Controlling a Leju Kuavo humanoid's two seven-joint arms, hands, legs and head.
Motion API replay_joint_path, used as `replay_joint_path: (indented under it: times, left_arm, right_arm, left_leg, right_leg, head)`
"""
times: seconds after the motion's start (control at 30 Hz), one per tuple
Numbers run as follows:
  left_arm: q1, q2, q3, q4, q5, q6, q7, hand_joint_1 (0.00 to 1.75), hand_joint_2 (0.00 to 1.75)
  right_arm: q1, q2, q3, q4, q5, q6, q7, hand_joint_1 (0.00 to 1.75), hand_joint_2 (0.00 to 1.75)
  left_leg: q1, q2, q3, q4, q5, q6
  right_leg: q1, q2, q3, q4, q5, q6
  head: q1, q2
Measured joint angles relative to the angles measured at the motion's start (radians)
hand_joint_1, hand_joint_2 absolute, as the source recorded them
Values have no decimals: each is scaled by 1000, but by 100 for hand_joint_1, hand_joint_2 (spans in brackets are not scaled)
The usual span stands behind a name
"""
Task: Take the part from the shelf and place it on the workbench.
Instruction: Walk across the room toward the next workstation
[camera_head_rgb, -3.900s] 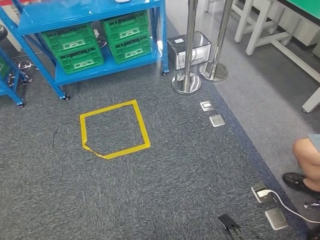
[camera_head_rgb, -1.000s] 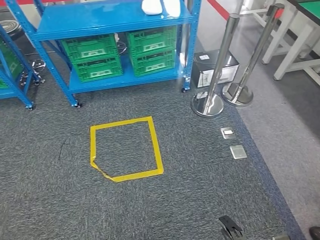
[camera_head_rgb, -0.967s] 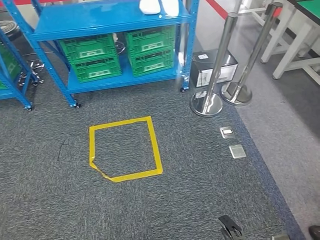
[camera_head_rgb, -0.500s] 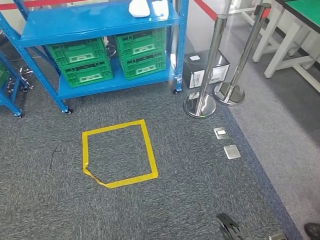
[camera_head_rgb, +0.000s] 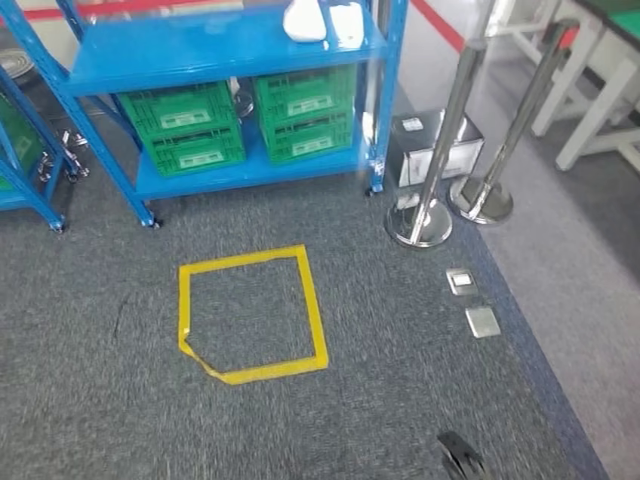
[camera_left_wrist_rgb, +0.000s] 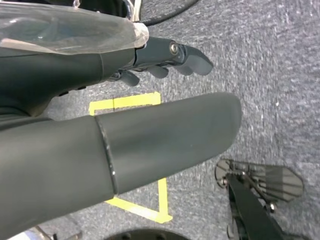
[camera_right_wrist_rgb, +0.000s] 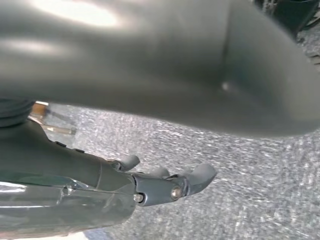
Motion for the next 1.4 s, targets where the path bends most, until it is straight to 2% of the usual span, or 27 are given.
replay_joint_path:
  times: [0.07, 0.13, 0.17, 0.23, 0.27, 0.3, 0.33, 0.4, 0.47, 0.53, 0.63, 0.7, 0.77, 0.8, 0.83, 0.9, 0.93, 0.97, 1.0, 1.1, 1.17, 1.2, 1.27, 1.3, 1.33, 1.37, 1.4]
  left_arm:
    - [-2, 0, 0, 0, 0, 0, 0, 0, 0]
    - [-2, -2, 0, 0, 1, 0, 0, 0, 0]
    - [-2, -2, 0, 0, 1, 0, 0, 0, 0]
    - [-2, -2, 0, 0, 1, 0, 0, 0, 0]
    - [0, -2, 0, 0, 1, 0, 0, 0, 0]
    - [1, -2, 0, 0, 1, 0, 0, 0, 0]
    - [3, -2, 0, 0, 2, 0, 0, 0, 0]
    - [4, -1, 0, 0, 2, 0, 0, 0, 0]
    - [1, 3, 0, 0, 3, 0, 0, 0, 0]
    - [-2, 6, 0, 0, 4, 0, 0, 0, 0]
    - [1, 6, 0, 0, 4, 0, 0, 0, 0]
    - [1, 5, 0, 0, 5, 0, 0, 0, 0]
    - [0, 5, 0, 0, 5, 0, 0, 0, 0]
    - [0, 5, 0, 0, 5, 0, 0, 0, 0]
    - [1, 4, 0, 0, 5, 0, 0, 0, 0]
    - [3, 2, 0, 0, 5, 0, -1, 0, 0]
    - [3, 1, 0, 0, 4, 0, -2, 0, 0]
    - [2, 1, 0, 0, 3, 0, -2, 0, 0]
    - [0, 2, 0, 0, 3, 0, -3, 0, 0]
    - [-3, 2, 0, 0, 2, 0, -3, 0, 0]
    - [-3, 1, 0, 0, 2, -1, -3, 0, 0]
    - [-3, 1, 0, 0, 2, -1, -3, 0, 0]
    - [-2, 0, 0, 0, 4, -2, -3, 0, 0]
    - [-1, 0, 0, 0, 5, -2, -3, 0, 0]
    - [0, 0, 0, 0, 6, -2, -3, 0, 0]
    - [1, 0, 0, 0, 7, -2, -3, 0, 0]
    - [2, 0, 0, 0, 7, -2, -3, 0, 0]
  right_arm:
    - [-1, 0, 0, 0, 0, 0, 0, 0, 0]
    - [0, 0, 0, 0, 0, 0, 0, 0, 0]
    - [0, 0, 0, 0, 0, 0, 0, 0, 0]
    - [-1, 0, 0, 0, 0, 0, 0, 0, 0]
    - [-1, 0, 0, 0, 0, 0, -1, 0, 0]
    - [-1, 0, 0, 0, 0, 0, -1, 0, 0]
    - [-1, 0, 0, 0, 0, 0, -1, 0, 0]
    - [-1, 0, 1, 0, 0, 0, -1, 0, 0]
    - [-1, 2, 1, -1, 0, 1, -2, 0, 0]
    - [-2, 3, 2, -1, 0, 2, -2, 0, 0]
    - [-2, 3, 2, -1, 0, 3, -2, 0, 0]
    - [-2, 3, 2, -2, 0, 3, -2, 0, 0]
    - [-2, 3, 2, -2, 0, 3, -2, 0, 0]
    - [-1, 3, 2, -1, 1, 3, -2, 0, 0]
    - [0, 3, 2, -1, 1, 3, -2, 0, 0]
    - [0, 3, 3, -1, 1, 4, -1, 0, 0]
    - [0, 2, 3, -1, 1, 5, -1, 0, 0]
    - [0, 2, 3, -1, 1, 7, 0, 0, 0]
    - [-1, 2, 3, -1, 1, 8, 0, 0, 0]
    - [-1, 2, 4, -1, 1, 11, 0, 0, 0]
    - [-1, 2, 5, -1, 1, 12, 0, 0, 0]
    - [-1, 2, 6, -1, 1, 12, 0, 0, 0]
    - [-2, 2, 9, -1, 2, 12, 0, 0, 0]
    - [-2, 2, 10, -1, 2, 13, 1, 0, 0]
    - [-2, 2, 11, -1, 2, 13, 1, 0, 0]
    - [-2, 2, 12, -1, 2, 13, 1, 0, 0]
    - [-2, 2, 13, -1, 2, 13, 1, 0, 0]
  left_leg:
    - [2, 0, 1, -2, -3, -8]
    - [5, 4, -15, 38, -26, -17]
    - [6, 7, -43, 93, -51, -20]
    - [6, 9, -133, 247, -101, -23]
    - [5, 9, -174, 306, -110, -22]
    - [4, 9, -198, 326, -98, -19]
    - [3, 9, -201, 304, -67, -13]
    - [-6, 10, -156, 167, 23, 4]
    - [-17, 12, -111, 52, 69, 17]
    - [-24, 13, -101, 26, 65, 21]
    - [-20, 11, -77, 1, 67, 28]
    - [-15, 12, -56, -14, 64, 34]
    - [-13, 12, -43, -15, 54, 37]
    - [-13, 11, -36, -15, 47, 36]
    - [-11, 9, -27, -14, 40, 33]
    - [-8, 7, -6, -11, 23, 26]
    - [-7, 6, 1, -8, 14, 20]
    - [-7, 5, 5, -5, 7, 14]
    - [-8, 4, 7, -3, 2, 9]
    - [-6, 4, 11, -4, -7, -4]
    - [-4, 7, -9, 46, -36, -14]
    - [-2, 8, -40, 105, -62, -18]
    - [-1, 9, -129, 255, -113, -22]
    - [-1, 9, -167, 306, -118, -21]
    - [-1, 9, -188, 320, -103, -19]
    - [-1, 9, -189, 294, -69, -15]
    - [-2, 9, -172, 233, -23, -9]
  right_leg:
    - [2, 1, 4, -5, -3, -14]
    - [2, 0, 13, -10, -5, -26]
    - [2, -1, 18, -12, -7, -31]
    - [7, -3, 24, -13, -13, -39]
    - [9, -3, 28, -13, -17, -42]
    - [12, -2, 34, -13, -22, -44]
    - [14, -1, 41, -13, -27, -45]
    - [16, 1, 54, -14, -38, -45]
    - [18, 1, 58, -15, -49, -40]
    - [16, 1, 58, -19, -58, -31]
    - [15, -2, 61, -1, -77, -17]
    - [13, -2, 16, 99, -126, -9]
    - [10, -2, -64, 233, -172, -3]
    - [7, -2, -91, 266, -170, 1]
    - [5, -2, -99, 259, -145, 4]
    - [0, -2, -62, 143, -54, 9]
    - [0, -1, -36, 77, -19, 10]
    - [0, 0, -16, 29, 1, 8]
    - [1, 2, -7, 6, 6, 3]
    - [5, 4, 3, -5, -1, -16]
    - [3, 3, 16, -11, -4, -27]
    - [2, 2, 21, -13, -6, -32]
    - [5, 2, 26, -13, -12, -38]
    - [7, 2, 30, -13, -16, -40]
    - [9, 2, 35, -13, -20, -41]
    - [10, 3, 42, -13, -25, -41]
    - [11, 4, 50, -13, -31, -41]
  head:
    - [-8, 0]
    - [-16, 0]
    - [-21, 0]
    - [-30, 0]
    - [-32, 0]
    - [-32, 0]
    - [-33, 0]
    - [-34, 0]
    - [-36, 0]
    - [-37, 0]
    - [-35, 0]
    - [-29, 0]
    - [-21, 0]
    - [-18, 0]
    - [-15, 0]
    - [-9, 0]
    - [-7, 0]
    - [-6, 0]
    - [-6, 0]
    - [-15, 0]
    - [-22, 0]
    - [-26, 0]
    - [-33, 0]
    - [-33, 0]
    - [-34, 0]
    - [-34, 0]
    - [-34, 0]
